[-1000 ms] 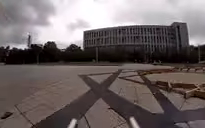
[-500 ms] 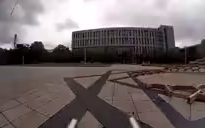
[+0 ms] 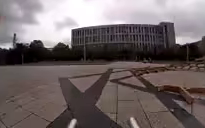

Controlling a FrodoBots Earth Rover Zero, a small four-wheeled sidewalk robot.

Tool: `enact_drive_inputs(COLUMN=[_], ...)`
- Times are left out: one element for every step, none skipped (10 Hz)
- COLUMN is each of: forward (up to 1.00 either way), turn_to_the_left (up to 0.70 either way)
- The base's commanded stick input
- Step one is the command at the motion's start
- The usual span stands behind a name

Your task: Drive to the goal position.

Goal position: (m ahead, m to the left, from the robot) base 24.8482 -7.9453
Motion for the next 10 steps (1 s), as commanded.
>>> enact_drive_inputs(forward=[1.00,1.00,1.00,1.00,1.00,1.00,1.00,1.00,1.00,1.00], turn_to_the_left=[0.00,0.00,0.00,0.00,0.00,0.00,0.00,0.00,0.00,0.00])
